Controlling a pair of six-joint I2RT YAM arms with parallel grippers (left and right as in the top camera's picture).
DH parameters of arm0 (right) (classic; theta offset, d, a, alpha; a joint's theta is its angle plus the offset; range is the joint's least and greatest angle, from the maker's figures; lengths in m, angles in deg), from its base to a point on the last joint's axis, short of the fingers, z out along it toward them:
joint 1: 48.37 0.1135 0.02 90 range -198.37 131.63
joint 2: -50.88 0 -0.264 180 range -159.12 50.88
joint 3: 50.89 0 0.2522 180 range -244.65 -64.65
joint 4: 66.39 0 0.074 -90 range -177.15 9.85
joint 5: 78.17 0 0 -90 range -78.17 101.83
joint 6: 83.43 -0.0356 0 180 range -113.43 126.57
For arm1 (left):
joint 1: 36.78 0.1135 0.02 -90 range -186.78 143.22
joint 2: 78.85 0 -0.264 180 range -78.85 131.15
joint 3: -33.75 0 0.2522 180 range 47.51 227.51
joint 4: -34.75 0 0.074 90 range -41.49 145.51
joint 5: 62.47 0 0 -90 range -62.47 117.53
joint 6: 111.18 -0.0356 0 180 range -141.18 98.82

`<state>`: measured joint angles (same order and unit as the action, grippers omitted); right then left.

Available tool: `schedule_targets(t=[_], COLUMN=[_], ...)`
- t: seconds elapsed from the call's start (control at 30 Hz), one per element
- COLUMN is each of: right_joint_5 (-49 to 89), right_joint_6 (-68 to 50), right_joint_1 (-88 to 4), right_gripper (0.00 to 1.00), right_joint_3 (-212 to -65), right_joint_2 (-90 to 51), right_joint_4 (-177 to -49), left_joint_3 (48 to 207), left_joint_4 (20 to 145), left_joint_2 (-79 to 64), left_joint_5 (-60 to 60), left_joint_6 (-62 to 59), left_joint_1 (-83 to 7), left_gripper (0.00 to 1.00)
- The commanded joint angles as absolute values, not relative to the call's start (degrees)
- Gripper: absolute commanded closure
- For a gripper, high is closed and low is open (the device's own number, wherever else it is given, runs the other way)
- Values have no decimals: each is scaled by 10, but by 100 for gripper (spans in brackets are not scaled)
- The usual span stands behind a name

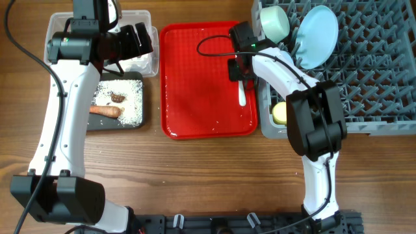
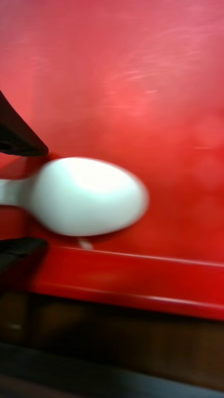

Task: Sort waste into correct bins and load items into the dishwasher rack
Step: 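Reach the right gripper down to the white spoon on the red tray, then grasp the white spoon and carry it into the rack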

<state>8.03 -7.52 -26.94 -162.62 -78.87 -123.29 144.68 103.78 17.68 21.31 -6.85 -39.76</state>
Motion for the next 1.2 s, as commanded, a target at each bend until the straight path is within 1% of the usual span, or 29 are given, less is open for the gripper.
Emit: schedule_targets(t=[0.0, 0.03, 0.07, 0.3, 0.4, 0.6, 0.73, 1.0, 1.17], right_joint_5=[119, 119, 120, 164, 164, 171, 177, 177, 177], right_joint_6=[-86, -86, -86, -86, -86, -86, -85, -80, -80], right_joint_1=[-270, -270, -270, -270, -270, -271, -274, -276, -302], right_gripper=[67, 75, 79, 83, 96, 96, 96, 96, 96], right_joint_3=[-1605, -1605, -1605, -1605, -1605, -1607, -1607, -1608, -1608], right_joint_2=[-817, -817, -817, -817, -817, -816, -791, -663, -567], right_joint_4=[-1274, -1278, -1282, -1310, -1310, -1310, -1311, -1319, -1337], left_joint_3=[1454, 1454, 1454, 1454, 1454, 1454, 1454, 1454, 1454], left_joint_4=[1037, 1037, 1036, 1036, 1037, 1037, 1037, 1036, 1036], left_joint_2=[175, 175, 175, 175, 175, 175, 175, 175, 175], left_joint_5=[216, 216, 216, 216, 216, 216, 216, 216, 216], left_joint_6=[-68, -68, -68, -68, -68, -68, -68, -68, -68], left_joint_1=[-395, -395, -395, -395, -395, -395, -395, -395, -395], left_gripper=[0, 0, 0, 0, 0, 0, 0, 0, 0])
